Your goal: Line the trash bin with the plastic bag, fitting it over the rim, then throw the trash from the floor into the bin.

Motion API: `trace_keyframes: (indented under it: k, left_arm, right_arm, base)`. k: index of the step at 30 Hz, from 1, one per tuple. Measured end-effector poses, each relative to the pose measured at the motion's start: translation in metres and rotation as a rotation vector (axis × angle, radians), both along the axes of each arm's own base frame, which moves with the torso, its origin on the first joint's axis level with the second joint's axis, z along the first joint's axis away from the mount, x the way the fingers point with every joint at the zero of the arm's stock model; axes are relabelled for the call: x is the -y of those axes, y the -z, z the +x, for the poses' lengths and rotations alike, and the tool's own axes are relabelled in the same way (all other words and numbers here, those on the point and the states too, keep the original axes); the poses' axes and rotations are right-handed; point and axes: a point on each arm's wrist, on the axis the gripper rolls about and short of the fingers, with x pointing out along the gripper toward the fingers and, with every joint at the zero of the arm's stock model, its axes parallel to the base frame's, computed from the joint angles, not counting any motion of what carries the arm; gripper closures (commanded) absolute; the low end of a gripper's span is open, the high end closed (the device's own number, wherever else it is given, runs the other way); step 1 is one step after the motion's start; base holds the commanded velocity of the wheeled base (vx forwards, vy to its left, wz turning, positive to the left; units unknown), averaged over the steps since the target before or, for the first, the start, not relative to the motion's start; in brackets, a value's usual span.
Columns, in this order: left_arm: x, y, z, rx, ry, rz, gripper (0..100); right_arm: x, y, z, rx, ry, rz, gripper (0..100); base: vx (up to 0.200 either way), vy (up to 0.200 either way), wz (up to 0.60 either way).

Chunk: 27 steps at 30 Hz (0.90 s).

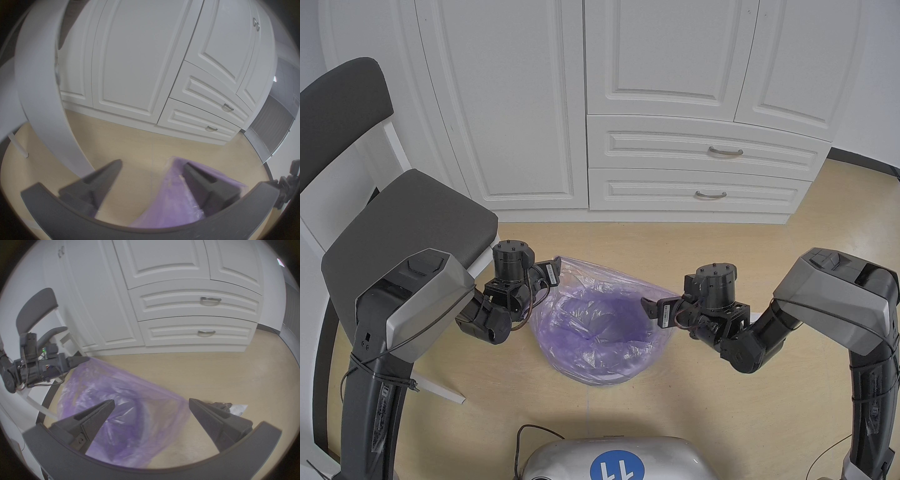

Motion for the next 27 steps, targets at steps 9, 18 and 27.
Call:
trace_keyframes:
  k: [9,18,27]
  left_arm:
    - [-0.007,-0.003,-0.015,0.017,-0.001,0.006,0]
    - [-0.013,-0.023,-0.030,0.032,0.015,0.090,0]
    - [-0.016,-0.020,-0.053,0.009,0.065,0.250,0]
  right_arm:
    - [-0.033,0.021,-0.013,0.013,-0.017,-0.011,0]
    - [-0.056,0.061,-0.032,-0.002,-0.041,-0.081,0]
    - [-0.073,0.083,-0.093,-0.081,-0.183,-0.193,0]
  base:
    - [0.000,0.000,0.00]
    - [0.000,0.000,0.00]
    - [0.000,0.000,0.00]
